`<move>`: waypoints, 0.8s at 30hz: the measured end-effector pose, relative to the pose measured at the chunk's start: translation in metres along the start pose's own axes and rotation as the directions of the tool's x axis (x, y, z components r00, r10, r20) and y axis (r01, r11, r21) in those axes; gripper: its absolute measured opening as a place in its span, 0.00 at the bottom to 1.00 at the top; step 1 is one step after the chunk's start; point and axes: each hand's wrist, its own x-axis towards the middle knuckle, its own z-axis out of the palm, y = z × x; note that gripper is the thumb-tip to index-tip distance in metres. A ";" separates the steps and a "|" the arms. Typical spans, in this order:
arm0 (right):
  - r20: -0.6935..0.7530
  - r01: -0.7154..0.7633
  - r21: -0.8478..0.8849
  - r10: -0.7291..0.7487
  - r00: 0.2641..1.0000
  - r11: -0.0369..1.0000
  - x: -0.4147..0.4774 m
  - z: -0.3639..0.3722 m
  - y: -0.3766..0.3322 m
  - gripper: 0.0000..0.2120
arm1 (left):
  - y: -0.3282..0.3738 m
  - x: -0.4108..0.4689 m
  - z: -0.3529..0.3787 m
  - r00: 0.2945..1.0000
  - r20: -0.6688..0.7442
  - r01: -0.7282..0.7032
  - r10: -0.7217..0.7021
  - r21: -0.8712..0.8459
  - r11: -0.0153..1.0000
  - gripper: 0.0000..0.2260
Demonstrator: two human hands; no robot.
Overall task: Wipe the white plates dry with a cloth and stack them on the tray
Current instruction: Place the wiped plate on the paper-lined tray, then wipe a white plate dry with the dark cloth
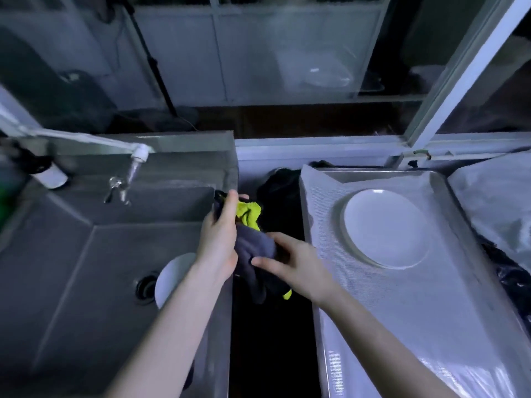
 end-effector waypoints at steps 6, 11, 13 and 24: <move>-0.061 0.018 0.174 -0.007 0.998 0.985 0.032 0.084 -0.055 0.11 | 0.036 0.017 -0.113 0.989 0.149 -0.007 0.022 -0.097 0.995 0.07; -0.075 -0.077 0.392 0.115 0.991 0.917 0.064 0.161 -0.096 0.08 | 0.025 0.026 -0.228 0.918 0.346 0.119 -0.194 0.225 0.967 0.20; -0.029 -0.161 0.390 0.186 0.982 0.907 0.078 0.193 -0.103 0.08 | 0.020 0.034 -0.266 0.928 0.316 0.113 -0.200 0.271 0.956 0.19; 0.000 -0.700 0.314 0.737 0.676 0.642 0.118 0.309 -0.016 0.11 | -0.025 0.100 -0.397 0.982 0.024 0.172 -0.185 0.273 0.947 0.06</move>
